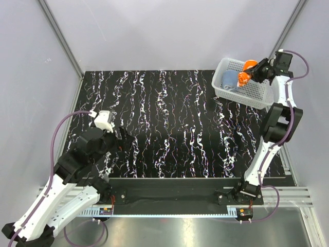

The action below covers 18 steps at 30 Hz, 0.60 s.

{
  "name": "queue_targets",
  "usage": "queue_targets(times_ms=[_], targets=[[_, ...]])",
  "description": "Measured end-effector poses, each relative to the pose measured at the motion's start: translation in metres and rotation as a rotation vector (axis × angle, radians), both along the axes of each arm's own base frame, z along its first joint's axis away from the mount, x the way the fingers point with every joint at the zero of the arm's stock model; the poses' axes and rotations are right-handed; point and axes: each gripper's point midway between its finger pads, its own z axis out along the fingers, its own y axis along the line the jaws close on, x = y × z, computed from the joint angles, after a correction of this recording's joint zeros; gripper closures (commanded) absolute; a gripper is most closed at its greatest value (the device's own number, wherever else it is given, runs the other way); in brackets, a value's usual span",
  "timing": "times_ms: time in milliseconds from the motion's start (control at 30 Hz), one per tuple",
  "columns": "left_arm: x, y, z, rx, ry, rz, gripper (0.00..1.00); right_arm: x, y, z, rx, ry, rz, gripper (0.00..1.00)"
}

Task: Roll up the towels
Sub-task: Place the rolled towel into the container

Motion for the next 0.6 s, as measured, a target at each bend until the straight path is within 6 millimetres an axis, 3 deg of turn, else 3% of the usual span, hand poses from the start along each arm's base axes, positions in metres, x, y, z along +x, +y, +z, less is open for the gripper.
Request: queue_targets(times_ms=[167, 300, 500, 600], targets=[[0.004, -0.002, -0.007, 0.028, 0.026, -0.006, 0.01, 0.023, -0.011, -0.032, -0.009, 0.028, 0.025, 0.98], [0.004, -0.003, -0.009, 0.034, 0.033, -0.008, 0.01, 0.031, -0.02, -0.069, -0.001, 0.073, 0.034, 0.99], [0.004, -0.003, -0.01, 0.036, 0.033, -0.009, 0.01, 0.031, -0.04, -0.143, -0.003, 0.207, 0.028, 0.98], [0.005, -0.003, -0.011, 0.04, 0.037, -0.01, 0.01, 0.028, -0.048, -0.167, -0.009, 0.261, 0.015, 0.98]])
